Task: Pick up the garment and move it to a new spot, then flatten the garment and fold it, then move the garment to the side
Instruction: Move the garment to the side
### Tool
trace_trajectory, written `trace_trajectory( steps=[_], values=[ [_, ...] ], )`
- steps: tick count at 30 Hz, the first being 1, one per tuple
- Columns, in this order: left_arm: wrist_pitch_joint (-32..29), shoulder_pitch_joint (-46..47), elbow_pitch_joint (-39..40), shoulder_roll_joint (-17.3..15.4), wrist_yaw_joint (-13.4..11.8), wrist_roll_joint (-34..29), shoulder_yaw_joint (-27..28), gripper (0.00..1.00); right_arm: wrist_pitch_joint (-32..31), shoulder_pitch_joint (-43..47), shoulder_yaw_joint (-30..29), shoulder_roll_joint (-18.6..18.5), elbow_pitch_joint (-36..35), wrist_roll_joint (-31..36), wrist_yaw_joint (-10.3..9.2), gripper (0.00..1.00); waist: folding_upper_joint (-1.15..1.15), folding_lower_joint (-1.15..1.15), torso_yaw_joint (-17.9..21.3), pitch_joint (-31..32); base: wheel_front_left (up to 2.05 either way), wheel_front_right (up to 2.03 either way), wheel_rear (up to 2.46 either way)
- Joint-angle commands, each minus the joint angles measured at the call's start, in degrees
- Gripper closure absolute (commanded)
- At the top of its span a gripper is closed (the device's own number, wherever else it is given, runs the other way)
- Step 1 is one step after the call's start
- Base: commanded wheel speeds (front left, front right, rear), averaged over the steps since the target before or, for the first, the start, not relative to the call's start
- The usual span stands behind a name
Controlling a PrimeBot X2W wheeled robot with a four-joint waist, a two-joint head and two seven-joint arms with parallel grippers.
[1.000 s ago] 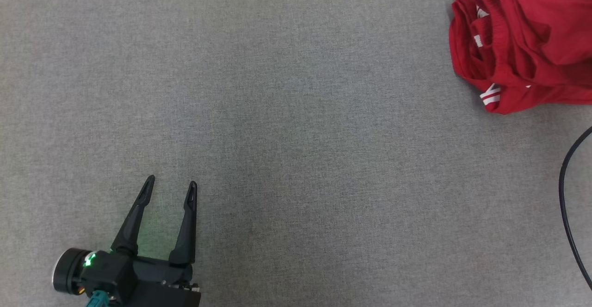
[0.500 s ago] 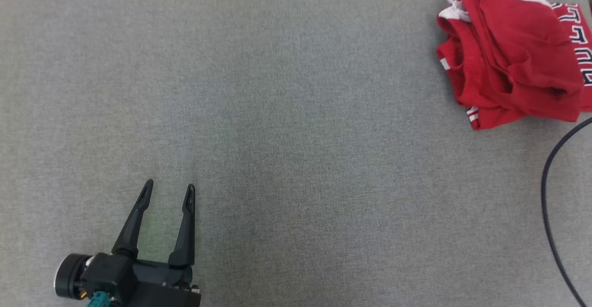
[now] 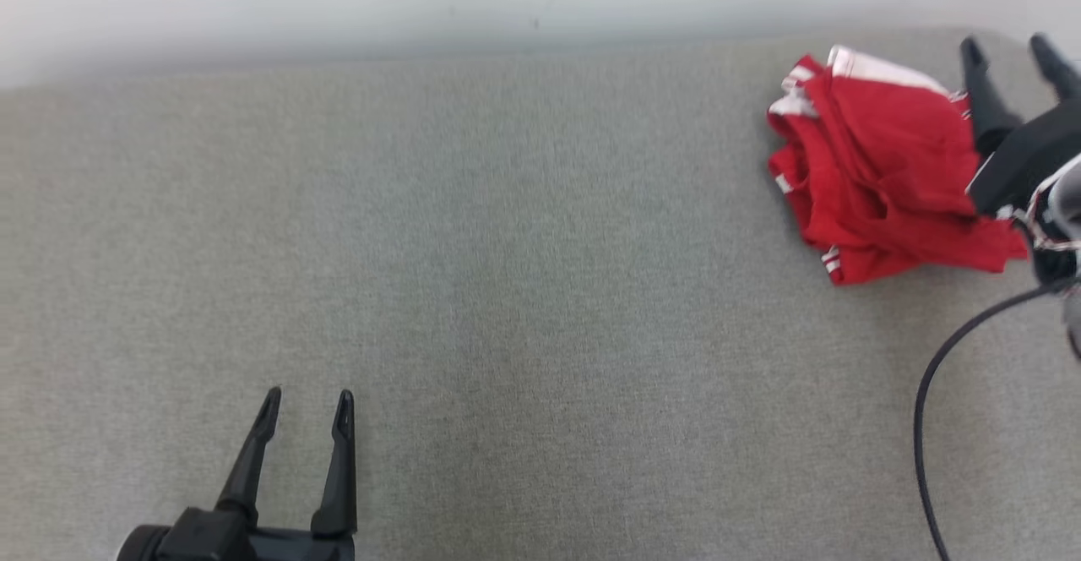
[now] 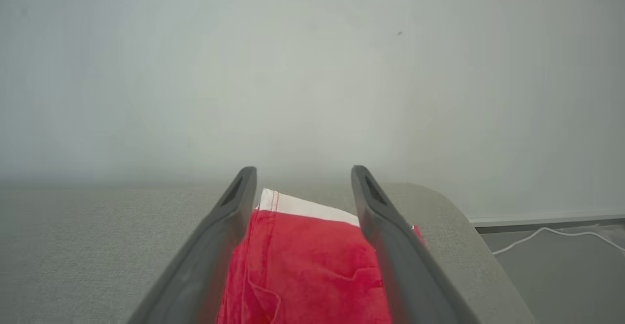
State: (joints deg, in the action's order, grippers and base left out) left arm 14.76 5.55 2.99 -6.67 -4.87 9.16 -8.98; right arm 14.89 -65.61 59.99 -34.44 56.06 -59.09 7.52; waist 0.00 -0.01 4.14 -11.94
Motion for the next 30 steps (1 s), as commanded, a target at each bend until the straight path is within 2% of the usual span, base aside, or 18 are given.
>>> trace_trajectory(
  steps=[1,4,8,16,22,30],
  values=[
    [0.3,-1.2,-0.2,0.1,-0.1,0.8,0.1,0.0,0.4,1.8,-1.0,0.3,-1.0,0.8,-0.06,0.0,0.0,0.01,-0.7,3.9,0.0,0.0,0.0],
    [0.4,-2.5,-0.2,0.3,-0.4,0.9,0.2,0.0,0.3,5.4,-5.6,1.6,-4.2,3.1,-0.06,0.0,0.0,0.01,-1.0,5.8,0.0,0.0,0.0],
    [0.3,-3.6,-0.3,0.4,-0.4,1.0,0.0,0.0,0.3,11.7,-15.0,2.9,-9.1,7.2,-0.06,0.0,0.0,0.01,-1.7,7.7,0.0,0.0,0.0],
    [0.4,-6.5,-0.1,0.4,-1.2,1.5,0.5,0.0,0.3,28.3,-33.2,7.9,-21.0,20.7,-0.06,0.0,0.0,0.01,-2.5,10.9,0.0,0.0,0.0],
    [0.4,-8.4,0.0,0.4,-1.7,2.0,1.1,0.0,0.3,40.0,-42.1,13.1,-28.9,28.9,-0.06,0.0,0.0,0.01,-3.2,13.1,0.0,0.0,0.0],
    [0.4,-10.1,0.4,-0.2,-2.5,2.2,2.2,0.0,0.0,52.9,-49.5,19.6,-37.5,39.7,-0.06,0.0,0.0,0.01,-4.2,14.4,0.0,0.0,0.0]
  ],
)
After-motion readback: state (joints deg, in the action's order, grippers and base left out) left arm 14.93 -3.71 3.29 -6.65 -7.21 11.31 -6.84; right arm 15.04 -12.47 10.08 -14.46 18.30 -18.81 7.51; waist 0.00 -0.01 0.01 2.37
